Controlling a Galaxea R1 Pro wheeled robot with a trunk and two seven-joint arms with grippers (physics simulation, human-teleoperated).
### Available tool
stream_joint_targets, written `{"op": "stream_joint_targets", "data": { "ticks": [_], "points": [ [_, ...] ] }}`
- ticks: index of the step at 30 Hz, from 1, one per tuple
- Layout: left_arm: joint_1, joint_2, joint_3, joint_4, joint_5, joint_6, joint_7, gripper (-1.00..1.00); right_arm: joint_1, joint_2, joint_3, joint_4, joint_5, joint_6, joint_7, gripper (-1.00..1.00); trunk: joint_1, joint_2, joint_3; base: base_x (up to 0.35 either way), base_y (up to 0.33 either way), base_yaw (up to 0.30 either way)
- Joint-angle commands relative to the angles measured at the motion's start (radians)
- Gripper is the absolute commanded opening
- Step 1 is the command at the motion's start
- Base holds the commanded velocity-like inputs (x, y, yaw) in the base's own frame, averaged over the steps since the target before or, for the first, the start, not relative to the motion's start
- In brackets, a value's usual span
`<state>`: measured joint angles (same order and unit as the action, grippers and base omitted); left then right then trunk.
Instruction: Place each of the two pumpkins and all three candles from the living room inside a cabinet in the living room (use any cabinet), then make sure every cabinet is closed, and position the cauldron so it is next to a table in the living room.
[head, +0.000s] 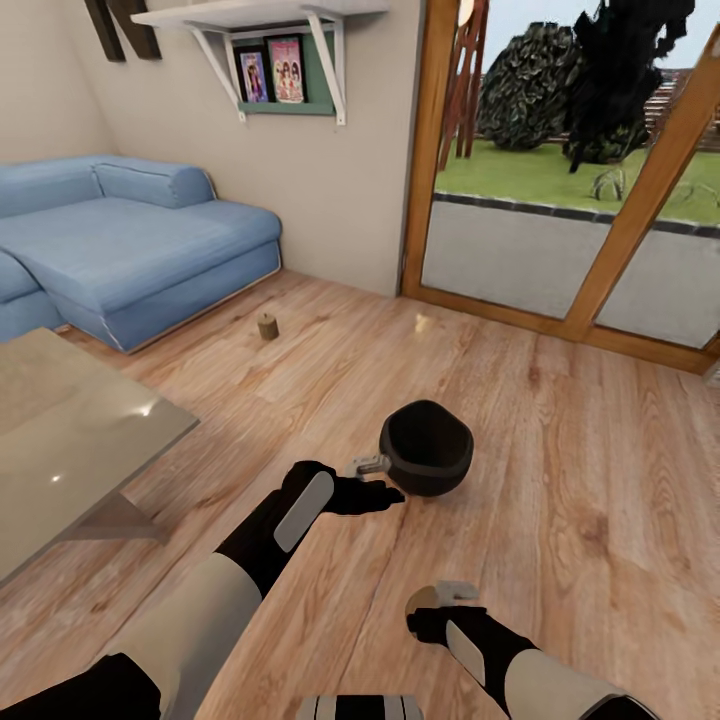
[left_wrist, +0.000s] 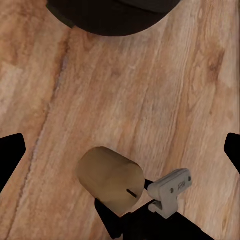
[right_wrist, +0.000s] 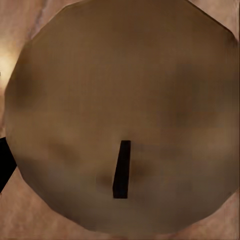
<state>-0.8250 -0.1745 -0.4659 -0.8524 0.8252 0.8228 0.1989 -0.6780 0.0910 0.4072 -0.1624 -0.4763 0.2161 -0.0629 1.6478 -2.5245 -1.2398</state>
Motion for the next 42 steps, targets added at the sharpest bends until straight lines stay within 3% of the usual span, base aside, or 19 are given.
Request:
{"op": "stream_joint_targets", "data": {
  "ticks": [1, 14, 42],
  "points": [
    [-0.001, 0.0, 0.0, -0.001, 0.01, 0.003, 0.01, 1.0, 0.0, 0.0, 0.008, -0.002, -0.01, 0.005, -0.006, -1.0, -0.001, 0.0, 0.005, 0.0, 0.0, -0.082],
    [0.0, 0.0, -0.001, 0.005, 0.008, 0.003, 0.01, 1.0, 0.0, 0.0, 0.009, -0.003, -0.008, 0.006, -0.007, -1.0, -0.006, 0.003, 0.062, 0.0, 0.0, -0.086],
    [0.0, 0.001, 0.001, 0.05, 0.003, 0.001, 0.011, 1.0, 0.0, 0.0, 0.006, -0.002, -0.01, 0.006, -0.014, -1.0, -0.019, 0.01, 0.189, 0.0, 0.0, -0.259]
  ]
}}
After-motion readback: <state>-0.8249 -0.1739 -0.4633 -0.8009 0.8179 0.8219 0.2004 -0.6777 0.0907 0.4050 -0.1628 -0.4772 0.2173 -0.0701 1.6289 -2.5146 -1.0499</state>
